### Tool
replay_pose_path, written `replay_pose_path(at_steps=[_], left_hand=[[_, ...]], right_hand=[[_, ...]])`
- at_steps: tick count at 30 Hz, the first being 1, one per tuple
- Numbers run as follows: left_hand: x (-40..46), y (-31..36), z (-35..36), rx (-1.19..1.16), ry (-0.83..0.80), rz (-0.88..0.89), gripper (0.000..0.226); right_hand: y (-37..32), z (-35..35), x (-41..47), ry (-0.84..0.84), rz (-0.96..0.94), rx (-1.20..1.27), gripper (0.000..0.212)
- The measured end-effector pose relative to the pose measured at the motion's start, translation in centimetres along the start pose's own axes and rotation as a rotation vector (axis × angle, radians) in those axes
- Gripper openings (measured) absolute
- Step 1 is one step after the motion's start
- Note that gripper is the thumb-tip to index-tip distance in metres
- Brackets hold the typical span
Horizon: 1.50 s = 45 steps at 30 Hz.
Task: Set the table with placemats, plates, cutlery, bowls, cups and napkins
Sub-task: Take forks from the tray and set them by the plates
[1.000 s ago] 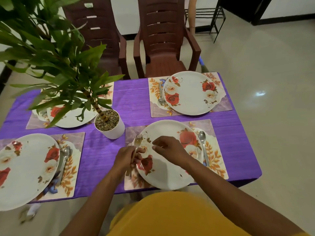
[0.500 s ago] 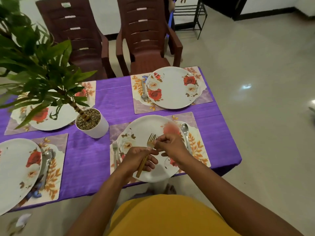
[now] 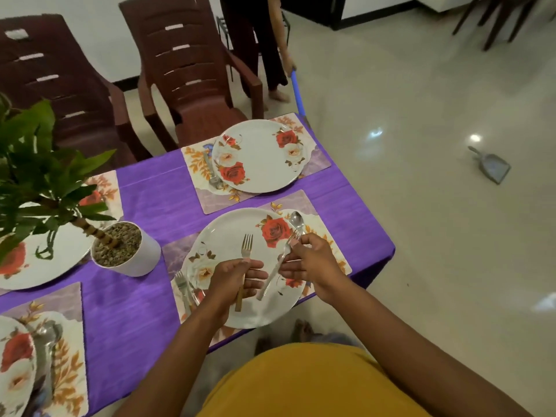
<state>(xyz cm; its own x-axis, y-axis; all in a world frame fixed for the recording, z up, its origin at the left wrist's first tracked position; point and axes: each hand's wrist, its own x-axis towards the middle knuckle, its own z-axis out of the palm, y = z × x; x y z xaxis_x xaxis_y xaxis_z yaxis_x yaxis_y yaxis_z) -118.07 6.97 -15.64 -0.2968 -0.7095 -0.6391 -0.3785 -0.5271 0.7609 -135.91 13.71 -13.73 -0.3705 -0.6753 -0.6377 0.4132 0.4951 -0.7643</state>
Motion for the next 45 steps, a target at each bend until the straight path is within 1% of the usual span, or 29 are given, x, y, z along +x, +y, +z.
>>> replay_pose_path(at_steps=[4, 8, 10, 12, 15, 18, 22, 25, 28, 32, 33, 36, 39, 42, 45], left_hand=[[0.1, 0.2, 1.3, 0.019, -0.061, 0.007, 0.031], [0.3, 0.7, 3.3, 0.05, -0.104, 0.021, 0.03], [0.5, 1.1, 4.5, 0.065, -0.099, 0.031, 0.03], [0.7, 1.6, 6.0, 0.079, -0.086, 0.034, 0.028], [1.1, 2.5, 8.7, 0.08, -0.062, 0.035, 0.027], [1.7, 3.6, 12.1, 0.016, -0.032, 0.026, 0.025], [2.7, 5.0, 17.2, -0.104, -0.016, -0.031, 0.022], [3.3, 5.7, 21.0, -0.106, 0.019, -0.052, 0.023], [4.0, 6.1, 24.3, -0.175, 0.084, -0.032, 0.023], [4.0, 6.1, 27.7, -0.225, 0.127, -0.052, 0.024], [3.9, 6.1, 28.2, -0.237, 0.128, -0.067, 0.024], [4.1, 6.5, 29.1, -0.257, 0.148, -0.086, 0.025], [5.2, 6.9, 29.1, -0.282, 0.213, -0.09, 0.025], [7.1, 7.6, 29.2, -0.315, 0.238, -0.088, 0.024], [8.8, 8.7, 29.7, -0.317, 0.228, -0.098, 0.024]], right_hand=[[0.6, -1.3, -0.2, 0.053, 0.046, 0.042, 0.019], [0.5, -3.5, 0.1, 0.064, 0.068, 0.088, 0.042], [0.2, -4.6, 0.4, 0.051, 0.061, 0.111, 0.045], [-0.1, -5.9, 0.9, 0.029, 0.041, 0.111, 0.043], [-0.9, -8.4, 1.8, -0.012, 0.02, 0.083, 0.032], [-2.0, -11.6, 2.9, -0.067, 0.019, 0.056, 0.026], [-3.6, -16.8, 4.8, -0.082, 0.039, 0.026, 0.021], [-5.3, -20.8, 6.2, -0.106, 0.045, -0.033, 0.018], [-6.8, -24.4, 7.4, -0.128, 0.056, -0.093, 0.017], [-8.5, -27.8, 9.1, -0.184, 0.069, -0.164, 0.007], [-8.7, -28.3, 9.5, -0.185, 0.074, -0.177, 0.007], [-9.6, -29.3, 11.2, -0.192, 0.087, -0.23, 0.016], [-10.5, -29.5, 12.9, -0.209, 0.085, -0.259, 0.019], [-11.7, -29.1, 14.5, -0.225, 0.079, -0.267, 0.018], [-13.0, -28.6, 15.7, -0.229, 0.068, -0.285, 0.013]])
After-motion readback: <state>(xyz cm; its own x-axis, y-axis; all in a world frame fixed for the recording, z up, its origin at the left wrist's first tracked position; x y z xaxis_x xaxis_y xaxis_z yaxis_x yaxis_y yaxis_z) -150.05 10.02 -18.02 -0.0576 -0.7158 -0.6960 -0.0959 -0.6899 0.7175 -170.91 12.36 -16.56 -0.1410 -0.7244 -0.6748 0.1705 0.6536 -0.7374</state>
